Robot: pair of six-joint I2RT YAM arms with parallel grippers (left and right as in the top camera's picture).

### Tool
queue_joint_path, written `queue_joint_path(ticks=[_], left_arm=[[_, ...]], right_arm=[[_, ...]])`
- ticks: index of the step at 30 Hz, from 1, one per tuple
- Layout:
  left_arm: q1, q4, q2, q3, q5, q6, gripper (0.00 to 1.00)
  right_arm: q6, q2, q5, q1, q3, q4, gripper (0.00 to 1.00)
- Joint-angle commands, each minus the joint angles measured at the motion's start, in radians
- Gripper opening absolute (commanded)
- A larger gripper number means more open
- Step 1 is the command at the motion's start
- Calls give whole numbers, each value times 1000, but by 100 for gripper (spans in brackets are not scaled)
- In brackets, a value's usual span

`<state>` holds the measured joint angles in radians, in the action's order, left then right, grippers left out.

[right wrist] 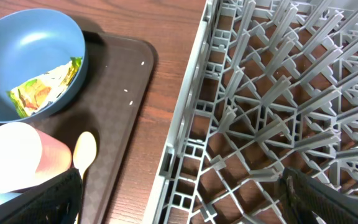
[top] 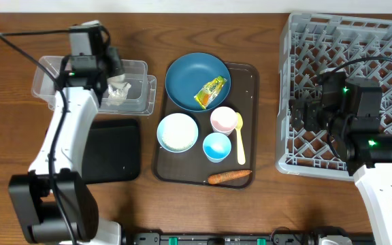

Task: Sort waste into correct bins and load items into the dishwasher rack
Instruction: 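Drop second tissue into clear plastic bin, then grasp yellow snack wrapper on blue plate with left gripper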

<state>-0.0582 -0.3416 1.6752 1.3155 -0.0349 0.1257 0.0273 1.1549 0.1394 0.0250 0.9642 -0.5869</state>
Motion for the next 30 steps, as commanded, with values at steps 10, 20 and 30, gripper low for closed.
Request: queue_joint_path(ticks=[10,20,30], left_arm=[[0,72,43,11,209,2,51],[187,43,71,11,389,2,52],[340,33,224,11,390,3,52]], right_arm=[[11,-3,8,6,21,-1,99],[11,-3,7,6,21,-1,99],[11,-3,8,6,21,-1,99]])
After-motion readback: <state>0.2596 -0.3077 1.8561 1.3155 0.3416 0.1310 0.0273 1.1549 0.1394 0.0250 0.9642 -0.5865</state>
